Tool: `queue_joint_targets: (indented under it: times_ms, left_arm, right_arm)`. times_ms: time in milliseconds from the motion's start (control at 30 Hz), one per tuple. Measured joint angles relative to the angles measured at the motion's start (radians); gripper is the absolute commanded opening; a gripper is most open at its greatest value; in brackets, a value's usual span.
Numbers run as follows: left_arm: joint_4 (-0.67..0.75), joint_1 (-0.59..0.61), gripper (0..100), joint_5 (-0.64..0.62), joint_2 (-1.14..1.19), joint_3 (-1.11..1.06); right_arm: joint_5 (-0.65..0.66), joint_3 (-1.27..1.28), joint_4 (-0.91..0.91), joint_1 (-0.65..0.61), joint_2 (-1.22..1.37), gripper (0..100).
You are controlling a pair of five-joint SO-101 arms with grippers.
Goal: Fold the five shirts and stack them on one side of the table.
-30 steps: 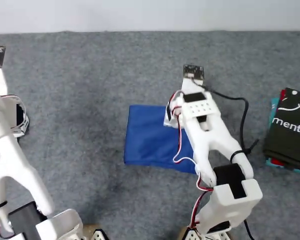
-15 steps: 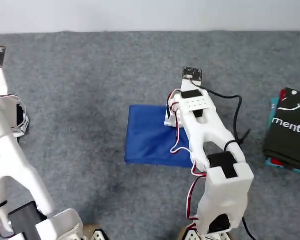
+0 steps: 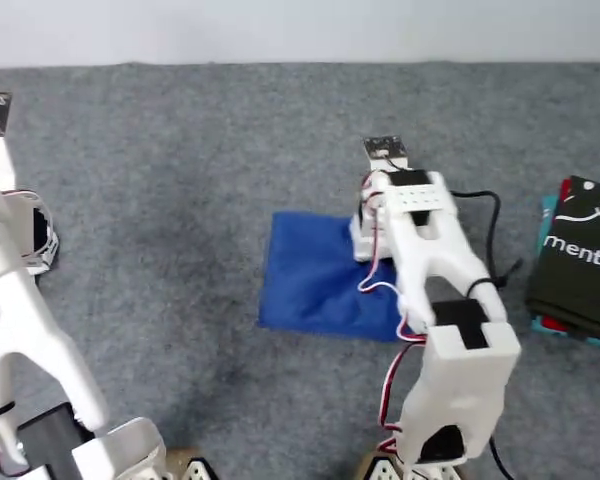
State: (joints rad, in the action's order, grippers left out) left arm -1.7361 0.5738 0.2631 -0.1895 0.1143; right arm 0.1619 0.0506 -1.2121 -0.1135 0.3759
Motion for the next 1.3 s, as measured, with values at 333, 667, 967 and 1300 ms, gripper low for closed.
queue_joint_targets:
  times_ms: [333, 667, 967, 1300]
  left_arm:
    - [0.0, 0.0, 1, 0.0, 0.0, 0.0]
    - [0.0, 0.0, 1, 0.0, 0.0, 0.0]
    - [0.0, 0.0, 1, 0.0, 0.0, 0.0]
    - [0.0, 0.0, 1, 0.0, 0.0, 0.0]
  right_arm:
    - [0.852, -0.104, -0.009, 0.127, -0.061, 0.9]
    - [1.042, -0.094, 0.175, 0.077, -0.06, 11.6]
    - [0.582, -0.1, 0.18, 0.078, -0.086, 30.0]
    - [-0.127, -0.126, -0.017, 0.077, -0.183, 30.4]
